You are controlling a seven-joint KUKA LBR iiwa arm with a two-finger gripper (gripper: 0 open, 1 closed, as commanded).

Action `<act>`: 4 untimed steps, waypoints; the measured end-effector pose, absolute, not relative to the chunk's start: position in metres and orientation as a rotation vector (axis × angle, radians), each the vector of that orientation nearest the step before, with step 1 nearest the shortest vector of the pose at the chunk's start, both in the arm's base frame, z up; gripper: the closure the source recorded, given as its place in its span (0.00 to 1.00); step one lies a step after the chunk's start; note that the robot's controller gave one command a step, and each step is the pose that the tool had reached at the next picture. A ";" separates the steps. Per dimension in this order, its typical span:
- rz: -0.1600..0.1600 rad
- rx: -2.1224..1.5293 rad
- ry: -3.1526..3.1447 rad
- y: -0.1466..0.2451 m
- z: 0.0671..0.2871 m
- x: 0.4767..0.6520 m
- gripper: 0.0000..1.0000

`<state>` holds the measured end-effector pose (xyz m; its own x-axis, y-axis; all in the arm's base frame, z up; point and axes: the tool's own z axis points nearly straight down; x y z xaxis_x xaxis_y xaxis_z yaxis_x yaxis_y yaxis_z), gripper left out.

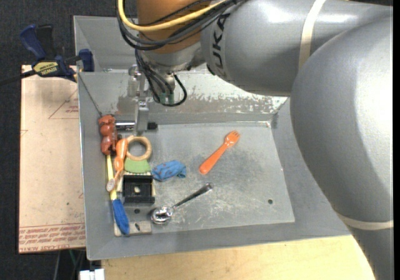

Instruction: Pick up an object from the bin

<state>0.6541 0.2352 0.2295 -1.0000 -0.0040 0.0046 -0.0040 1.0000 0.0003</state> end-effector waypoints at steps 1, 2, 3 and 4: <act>-0.002 0.002 -3.143 0.234 0.233 0.656 0.00; -0.005 -0.041 -3.145 0.236 0.148 0.596 0.00; -0.004 0.270 -3.138 0.232 0.145 0.567 0.00; -0.004 -0.149 -3.140 0.237 0.113 0.553 0.00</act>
Offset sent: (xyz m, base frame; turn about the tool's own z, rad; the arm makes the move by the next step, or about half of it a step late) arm -0.1115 0.0012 -0.1595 0.0586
